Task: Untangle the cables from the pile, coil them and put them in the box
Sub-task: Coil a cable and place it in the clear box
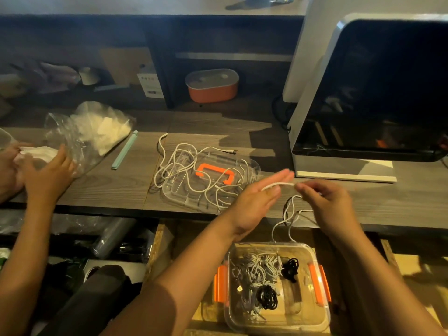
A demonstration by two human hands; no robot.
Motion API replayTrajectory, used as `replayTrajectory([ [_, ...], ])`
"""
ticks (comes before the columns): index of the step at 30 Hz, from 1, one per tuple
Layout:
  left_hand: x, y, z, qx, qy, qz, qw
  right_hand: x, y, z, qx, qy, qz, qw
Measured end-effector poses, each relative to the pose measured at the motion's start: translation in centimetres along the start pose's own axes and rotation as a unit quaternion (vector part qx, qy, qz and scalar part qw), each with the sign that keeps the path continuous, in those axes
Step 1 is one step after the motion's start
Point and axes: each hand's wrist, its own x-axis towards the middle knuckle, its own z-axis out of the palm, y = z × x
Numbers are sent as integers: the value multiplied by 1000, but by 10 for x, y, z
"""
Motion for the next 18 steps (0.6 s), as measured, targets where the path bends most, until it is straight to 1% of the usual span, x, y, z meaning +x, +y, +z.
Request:
replayTrajectory([
  [2, 5, 4, 6, -62, 23, 35, 997, -9, 0, 12, -17, -76, 16, 997],
  [4, 13, 9, 11, -98, 73, 33, 992, -18, -2, 26, -74, -166, -8, 983],
  [5, 17, 9, 11, -71, 111, 37, 991, -22, -3, 33, -110, -203, -33, 972],
  [6, 19, 10, 11, 1, 144, 50, 988, -24, -5, 39, -142, -232, -61, 960],
  [7, 23, 9, 9, 104, 165, 63, 979, -26, -4, 43, -165, -255, -84, 949],
  [8, 25, 7, 6, 217, 167, 74, 959, -28, -5, 46, -174, -271, -102, 941],
  [9, 27, 6, 3, 324, 158, 72, 930, -29, -4, 48, -181, -278, -114, 937],
  [10, 28, 5, 0, 402, 147, 58, 902, -30, -5, 48, -183, -275, -119, 936],
  [12, 30, 4, -9, 488, 125, 21, 864, -30, -10, 45, -173, -254, -119, 944],
  [14, 33, 2, -20, 528, 86, -5, 845, -27, -14, 33, -180, -248, -121, 944],
  [16, 32, -2, -32, 552, 31, -21, 833, -21, -18, 14, -224, -285, -111, 925],
  [18, 26, -6, -43, 548, -3, -34, 836, -14, -21, -5, -231, -291, -93, 924],
])
